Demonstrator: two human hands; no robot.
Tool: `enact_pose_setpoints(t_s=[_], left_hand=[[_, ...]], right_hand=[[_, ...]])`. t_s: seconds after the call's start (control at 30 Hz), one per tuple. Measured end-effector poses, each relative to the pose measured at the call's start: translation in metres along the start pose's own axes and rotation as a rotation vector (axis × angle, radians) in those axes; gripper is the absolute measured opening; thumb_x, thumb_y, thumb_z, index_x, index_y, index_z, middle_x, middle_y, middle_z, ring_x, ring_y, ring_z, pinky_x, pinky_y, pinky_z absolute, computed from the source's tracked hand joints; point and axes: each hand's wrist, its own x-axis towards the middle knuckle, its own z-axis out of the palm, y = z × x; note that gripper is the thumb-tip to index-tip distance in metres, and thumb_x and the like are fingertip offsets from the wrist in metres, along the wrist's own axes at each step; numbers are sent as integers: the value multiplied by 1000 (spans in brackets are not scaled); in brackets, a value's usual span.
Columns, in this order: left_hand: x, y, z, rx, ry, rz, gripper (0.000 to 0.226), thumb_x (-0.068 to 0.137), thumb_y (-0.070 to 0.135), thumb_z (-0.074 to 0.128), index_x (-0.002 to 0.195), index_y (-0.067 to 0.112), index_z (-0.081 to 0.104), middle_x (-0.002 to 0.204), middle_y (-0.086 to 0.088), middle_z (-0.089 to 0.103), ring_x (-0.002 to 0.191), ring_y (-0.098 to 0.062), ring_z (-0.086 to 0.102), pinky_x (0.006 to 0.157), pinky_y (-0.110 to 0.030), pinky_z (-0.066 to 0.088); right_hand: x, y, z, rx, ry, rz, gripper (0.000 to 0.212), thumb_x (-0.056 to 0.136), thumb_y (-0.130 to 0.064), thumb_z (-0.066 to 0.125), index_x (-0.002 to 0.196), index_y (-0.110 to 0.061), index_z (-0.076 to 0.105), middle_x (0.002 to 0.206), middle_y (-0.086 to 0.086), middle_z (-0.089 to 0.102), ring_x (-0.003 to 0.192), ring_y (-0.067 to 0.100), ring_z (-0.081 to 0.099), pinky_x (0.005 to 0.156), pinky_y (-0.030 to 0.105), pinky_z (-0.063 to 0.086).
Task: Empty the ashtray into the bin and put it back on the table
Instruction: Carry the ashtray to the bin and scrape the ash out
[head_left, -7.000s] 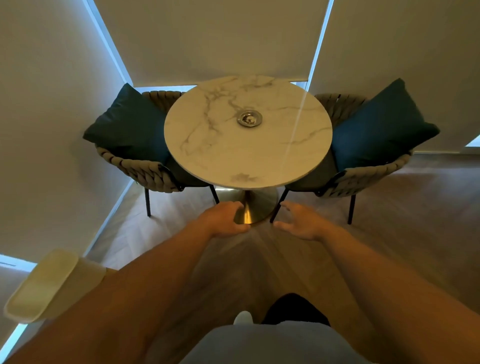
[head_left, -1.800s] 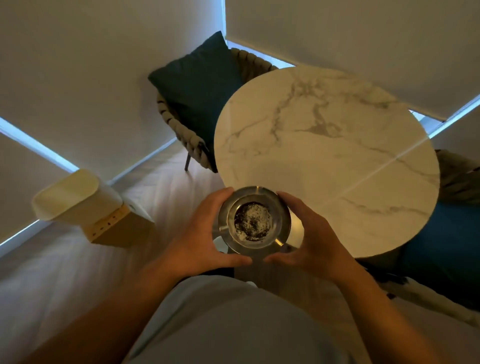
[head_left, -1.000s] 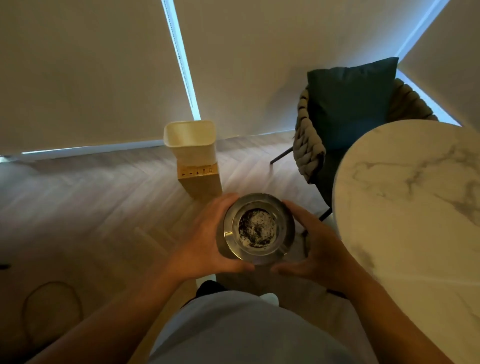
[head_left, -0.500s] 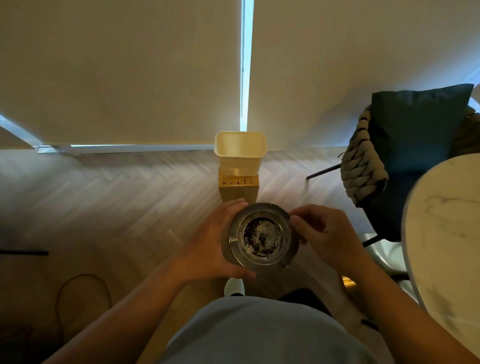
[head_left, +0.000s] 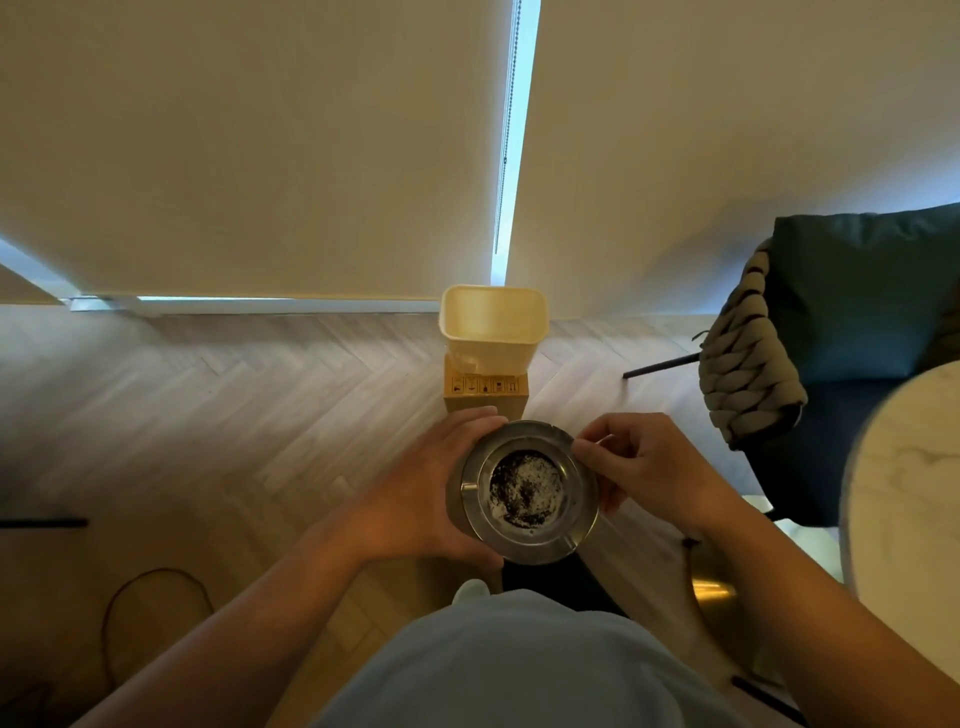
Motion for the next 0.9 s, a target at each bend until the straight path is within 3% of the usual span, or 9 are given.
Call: enact_pose_setpoints(t_s=[0.27,0.43,0.57,0.67,0.73,0.8,0.9], left_hand=[[74,-21,-30,0,-46,-43,122,47,75,84,149,51,20,156,31,19,146,2,26,117,-41,38],[134,-33,-54,-31,-52,-68,124,47,71,88,150,50,22,156,27,22,146,-3,29,116,-42,39],[176,-41,-78,-93,-93,-77,119,49,61,92,147,51,26,148,35,31,139,4,35,113,-26,37],[201,-56,-99,-120,-124,-133,120,46,58,94,144,58,25,143,47,28,134,20,30,103,-2,31],[216,-71,-114,-147,-131,-173,120,46,58,95,142,63,23,140,53,27,129,28,27,97,5,29],[233,-90,-130,-179,-129,-221,116,49,56,94,145,59,28,143,45,34,131,23,33,106,-8,36],[262,-129,-141,-152,-53,-293,101,61,52,90,147,41,38,148,17,48,134,-1,47,113,-38,43]], right_hand=[[80,-2,-42,26,-139,69,10,93,-18,64,91,-11,69,70,9,74,53,29,69,52,33,59],[143,-9,-81,13,-228,94,11,92,-19,63,93,-10,68,75,9,74,58,30,70,54,31,59],[182,-15,-105,104,-275,113,13,93,-15,62,95,-4,68,80,17,73,61,29,70,57,33,58],[208,-20,-115,162,-265,117,15,92,-16,63,96,-3,69,82,17,74,64,32,70,57,33,57],[224,-20,-118,204,-216,129,14,92,-15,62,95,-3,69,81,17,73,64,34,69,57,35,57],[240,-17,-119,232,-134,150,13,91,-14,62,93,-4,70,79,16,74,62,32,69,57,35,57],[259,-3,-117,308,6,183,14,93,-12,60,91,-3,70,75,18,73,60,29,68,57,35,57]])
